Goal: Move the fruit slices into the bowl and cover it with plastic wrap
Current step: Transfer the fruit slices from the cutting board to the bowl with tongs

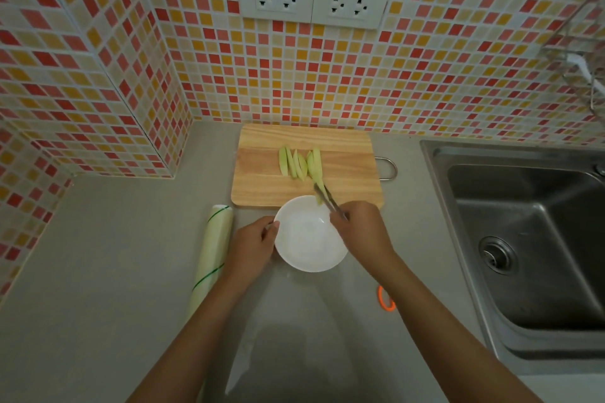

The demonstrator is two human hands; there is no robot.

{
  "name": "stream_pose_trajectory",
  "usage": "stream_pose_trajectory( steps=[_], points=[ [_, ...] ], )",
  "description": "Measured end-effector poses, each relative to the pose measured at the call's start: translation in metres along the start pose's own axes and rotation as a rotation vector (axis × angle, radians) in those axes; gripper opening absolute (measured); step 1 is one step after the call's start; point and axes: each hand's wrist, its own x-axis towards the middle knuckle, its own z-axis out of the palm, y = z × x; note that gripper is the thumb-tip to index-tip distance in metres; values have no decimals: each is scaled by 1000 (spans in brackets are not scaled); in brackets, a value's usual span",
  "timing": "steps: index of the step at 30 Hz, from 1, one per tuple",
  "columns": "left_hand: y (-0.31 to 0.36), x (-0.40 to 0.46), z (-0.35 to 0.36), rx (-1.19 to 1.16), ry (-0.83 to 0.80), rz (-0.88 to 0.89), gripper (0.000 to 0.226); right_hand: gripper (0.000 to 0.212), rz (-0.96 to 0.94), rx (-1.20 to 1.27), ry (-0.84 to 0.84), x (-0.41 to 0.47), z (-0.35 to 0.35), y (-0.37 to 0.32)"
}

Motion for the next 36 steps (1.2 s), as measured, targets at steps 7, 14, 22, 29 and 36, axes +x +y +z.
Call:
stream_pose_trajectory(
  steps=[7,14,22,29,36],
  points=[
    [3,0,0,3,-2,9,24,26,0,-179,-105,-54,21,18],
    [4,1,-2,15,4,19,25,29,-21,-209,38,-25,5,-1],
    [3,2,-2,24,-1,28,25,37,72,-198,32,77,4,-25],
    [3,1,-1,7,6,20,25,38,68,-230,17,95,13,-22],
    [2,1,-1,-8,1,9,27,41,65,68,27,41,-4,-5]
  ],
)
